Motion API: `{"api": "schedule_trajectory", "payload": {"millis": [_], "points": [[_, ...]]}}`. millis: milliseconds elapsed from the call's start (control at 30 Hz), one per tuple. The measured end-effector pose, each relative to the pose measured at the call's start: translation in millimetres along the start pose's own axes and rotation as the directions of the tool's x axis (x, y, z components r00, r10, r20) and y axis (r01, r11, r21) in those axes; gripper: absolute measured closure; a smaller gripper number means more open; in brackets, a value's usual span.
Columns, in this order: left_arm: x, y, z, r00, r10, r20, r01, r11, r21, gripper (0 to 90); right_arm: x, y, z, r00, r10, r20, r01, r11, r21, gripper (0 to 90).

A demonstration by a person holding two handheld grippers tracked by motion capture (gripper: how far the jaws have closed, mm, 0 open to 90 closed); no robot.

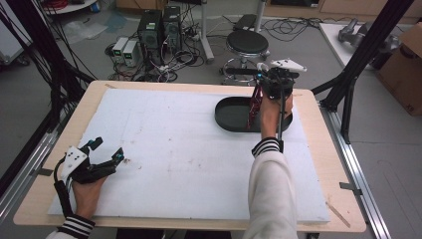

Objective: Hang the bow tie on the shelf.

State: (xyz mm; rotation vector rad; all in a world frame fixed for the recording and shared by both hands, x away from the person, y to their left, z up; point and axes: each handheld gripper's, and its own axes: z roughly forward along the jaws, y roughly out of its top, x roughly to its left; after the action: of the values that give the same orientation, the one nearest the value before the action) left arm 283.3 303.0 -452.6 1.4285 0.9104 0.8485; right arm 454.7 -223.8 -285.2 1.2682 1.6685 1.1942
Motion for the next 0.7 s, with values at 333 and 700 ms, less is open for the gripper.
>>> {"api": "schedule_trajectory", "payload": {"millis": [333,700], "points": [[-0.1,0.0,0.2,1.0000,-0.003,0.002,0.003,1.0000,0.000,14.2,12.5,-6.6,16.7,0.9986,-0.008,-0.052,0.010,0.999,0.036,84.2],[0.0,0.0,-0.1,1.0000,0.000,0.002,0.000,1.0000,0.000,14.2,19.4,-15.2,28.7,0.9959,-0.007,-0.090,0.016,0.995,0.096,84.0]]}}
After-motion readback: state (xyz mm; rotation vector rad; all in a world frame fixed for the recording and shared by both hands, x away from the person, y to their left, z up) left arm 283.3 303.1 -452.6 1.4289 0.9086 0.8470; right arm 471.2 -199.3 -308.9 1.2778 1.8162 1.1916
